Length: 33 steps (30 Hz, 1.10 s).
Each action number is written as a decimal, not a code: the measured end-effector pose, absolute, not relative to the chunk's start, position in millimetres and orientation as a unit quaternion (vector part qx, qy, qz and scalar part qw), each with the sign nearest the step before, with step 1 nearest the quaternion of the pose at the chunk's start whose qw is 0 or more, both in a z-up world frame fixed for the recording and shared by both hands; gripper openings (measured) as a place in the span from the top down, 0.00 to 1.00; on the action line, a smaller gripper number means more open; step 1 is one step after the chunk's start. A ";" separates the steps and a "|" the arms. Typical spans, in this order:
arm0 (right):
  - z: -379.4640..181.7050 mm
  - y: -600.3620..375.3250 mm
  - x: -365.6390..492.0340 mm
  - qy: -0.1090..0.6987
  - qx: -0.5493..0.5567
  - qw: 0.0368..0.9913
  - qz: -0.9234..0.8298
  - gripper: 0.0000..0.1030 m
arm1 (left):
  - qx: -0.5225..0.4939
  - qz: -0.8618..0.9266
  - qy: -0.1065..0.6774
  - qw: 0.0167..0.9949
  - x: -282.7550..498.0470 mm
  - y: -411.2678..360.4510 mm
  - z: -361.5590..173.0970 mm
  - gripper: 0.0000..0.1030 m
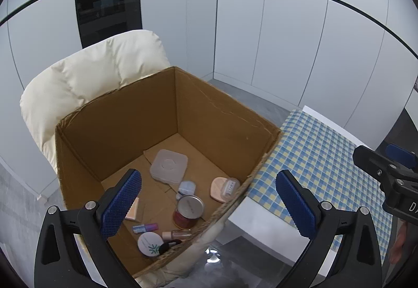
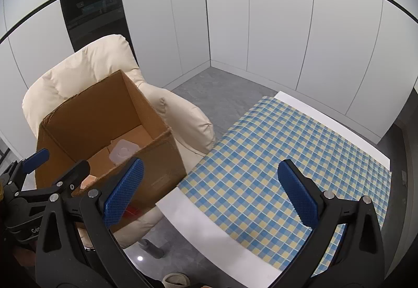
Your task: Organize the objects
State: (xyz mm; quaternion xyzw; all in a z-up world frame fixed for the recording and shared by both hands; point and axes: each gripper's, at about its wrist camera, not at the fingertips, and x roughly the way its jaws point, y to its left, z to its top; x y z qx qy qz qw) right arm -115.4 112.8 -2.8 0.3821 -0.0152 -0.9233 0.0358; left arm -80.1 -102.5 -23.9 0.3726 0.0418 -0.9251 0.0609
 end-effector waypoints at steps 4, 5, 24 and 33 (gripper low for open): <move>-2.9 123.6 -112.3 -0.018 0.382 0.027 -0.923 0.00 | 0.374 -0.925 0.038 0.054 -82.9 -92.3 -24.1 0.00; -3.0 126.0 -111.6 -0.019 0.383 0.025 -0.923 0.00 | 0.374 -0.925 0.037 0.052 -83.5 -89.7 -24.3 0.00; -5.9 176.7 -93.3 -0.039 0.388 -0.011 -0.921 0.00 | 0.384 -0.923 0.014 0.015 -96.6 -38.4 -27.4 0.00; -3.3 207.8 -72.5 -0.051 0.389 -0.020 -0.920 0.00 | 0.394 -0.919 0.016 0.010 -89.9 -22.7 -20.2 0.00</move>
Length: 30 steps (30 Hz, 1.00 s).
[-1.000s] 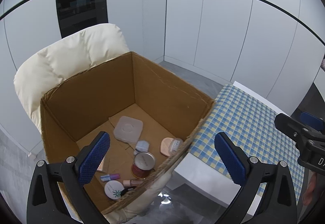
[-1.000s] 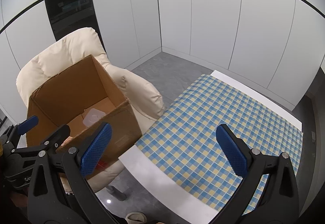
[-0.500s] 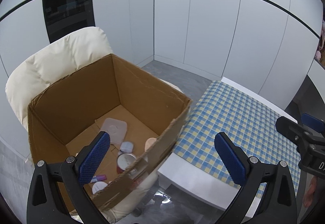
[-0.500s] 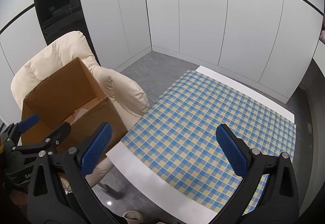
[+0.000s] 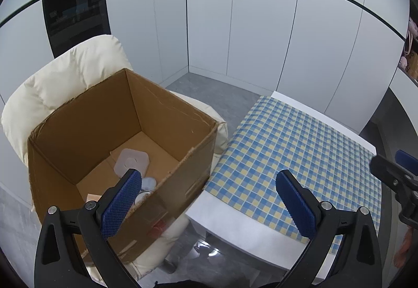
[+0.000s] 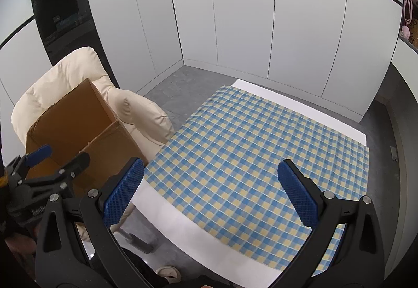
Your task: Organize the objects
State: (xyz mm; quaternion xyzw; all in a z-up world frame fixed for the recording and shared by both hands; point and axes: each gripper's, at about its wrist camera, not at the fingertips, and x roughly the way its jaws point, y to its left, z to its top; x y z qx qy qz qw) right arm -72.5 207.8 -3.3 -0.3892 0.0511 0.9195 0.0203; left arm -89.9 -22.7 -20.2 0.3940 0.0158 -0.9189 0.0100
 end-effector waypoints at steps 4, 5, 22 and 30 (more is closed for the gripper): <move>-3.5 231.8 -58.0 0.075 -0.397 0.032 0.914 0.00 | 0.394 -0.919 0.013 0.009 -81.8 -14.8 -13.9 0.00; -2.5 236.0 -53.6 0.078 -0.396 0.035 0.914 0.00 | 0.394 -0.919 0.012 0.009 -78.2 -11.7 -11.9 0.00; 6.8 263.8 89.4 0.083 -0.414 0.041 0.905 0.00 | 0.414 -0.909 -0.045 0.032 22.7 11.7 -1.9 0.00; 8.9 268.9 96.5 0.093 -0.415 0.037 0.904 0.00 | 0.409 -0.912 -0.043 0.017 49.3 22.0 8.7 0.00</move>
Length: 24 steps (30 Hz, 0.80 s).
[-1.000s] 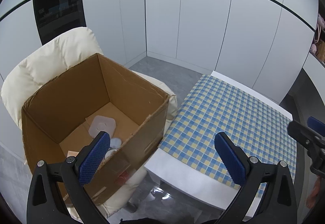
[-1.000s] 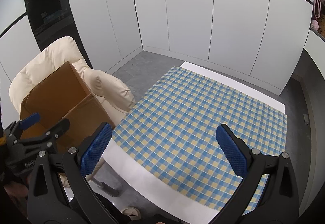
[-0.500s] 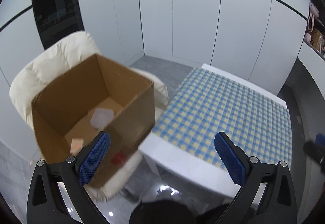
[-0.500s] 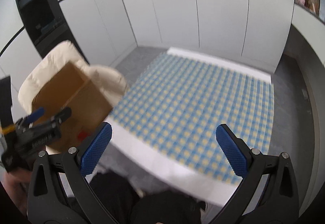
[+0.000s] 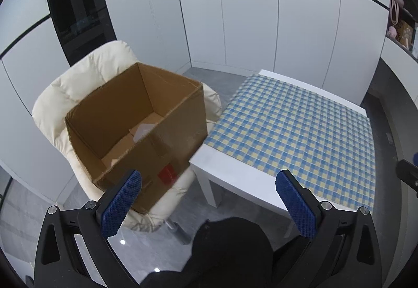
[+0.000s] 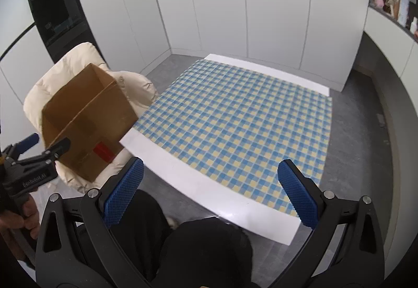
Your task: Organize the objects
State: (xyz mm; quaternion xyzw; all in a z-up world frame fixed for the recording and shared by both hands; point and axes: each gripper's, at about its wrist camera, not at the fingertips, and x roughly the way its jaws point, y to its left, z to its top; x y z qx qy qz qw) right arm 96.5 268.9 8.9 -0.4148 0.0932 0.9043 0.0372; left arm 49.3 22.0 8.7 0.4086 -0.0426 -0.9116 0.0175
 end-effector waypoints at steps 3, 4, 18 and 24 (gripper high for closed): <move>9.0 264.8 94.2 0.094 -0.411 0.035 0.906 0.00 | 0.414 -0.909 -0.047 0.014 51.4 26.6 1.0 0.00; 8.3 262.8 93.6 0.091 -0.412 0.033 0.906 0.00 | 0.420 -0.906 -0.048 0.013 50.6 27.7 -2.0 0.00; -0.2 259.7 88.6 0.065 -0.424 0.047 0.902 0.00 | 0.443 -0.896 -0.027 0.013 41.9 31.3 -14.2 0.00; -0.8 255.4 88.3 0.050 -0.424 0.048 0.903 0.00 | 0.433 -0.901 -0.025 0.015 43.2 30.7 -9.2 0.00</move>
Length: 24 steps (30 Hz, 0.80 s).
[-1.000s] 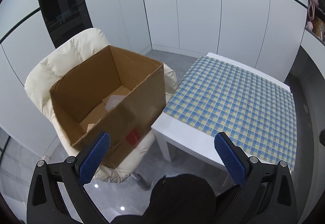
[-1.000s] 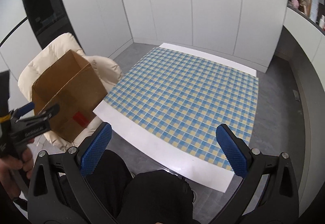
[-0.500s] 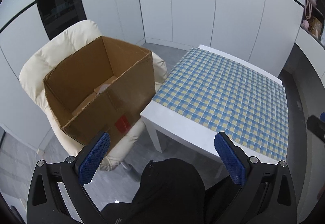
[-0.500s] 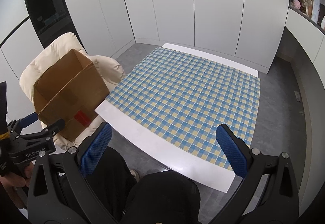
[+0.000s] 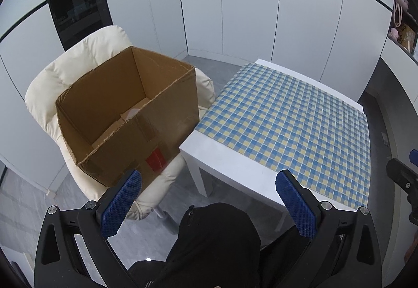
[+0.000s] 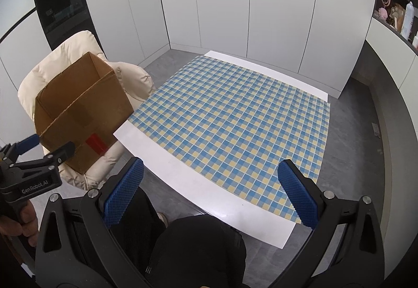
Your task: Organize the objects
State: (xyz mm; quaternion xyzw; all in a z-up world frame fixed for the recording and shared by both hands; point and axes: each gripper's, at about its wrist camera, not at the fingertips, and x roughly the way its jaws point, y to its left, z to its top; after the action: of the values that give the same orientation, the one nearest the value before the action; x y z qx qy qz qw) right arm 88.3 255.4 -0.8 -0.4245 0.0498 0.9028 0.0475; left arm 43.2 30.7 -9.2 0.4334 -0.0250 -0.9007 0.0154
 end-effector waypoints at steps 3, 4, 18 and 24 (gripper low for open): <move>-1.5 256.0 87.5 0.050 -0.426 0.050 0.902 0.00 | 0.432 -0.901 -0.030 0.012 44.7 32.7 -8.5 0.00; -1.7 255.8 87.4 0.050 -0.427 0.050 0.902 0.00 | 0.432 -0.901 -0.031 0.012 45.3 33.2 -8.3 0.00; -0.7 258.9 87.1 0.049 -0.425 0.057 0.902 0.00 | 0.427 -0.903 -0.039 0.014 49.4 35.4 -7.6 0.00; -1.3 259.2 86.0 0.049 -0.426 0.056 0.902 0.00 | 0.428 -0.903 -0.039 0.011 48.7 33.8 -7.4 0.00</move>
State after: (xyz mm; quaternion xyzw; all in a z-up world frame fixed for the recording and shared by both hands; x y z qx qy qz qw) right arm 86.0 259.2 -1.3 -0.4259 0.0487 0.9017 0.0562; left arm 48.7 33.8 -7.4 0.4281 -0.0389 -0.9028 0.0115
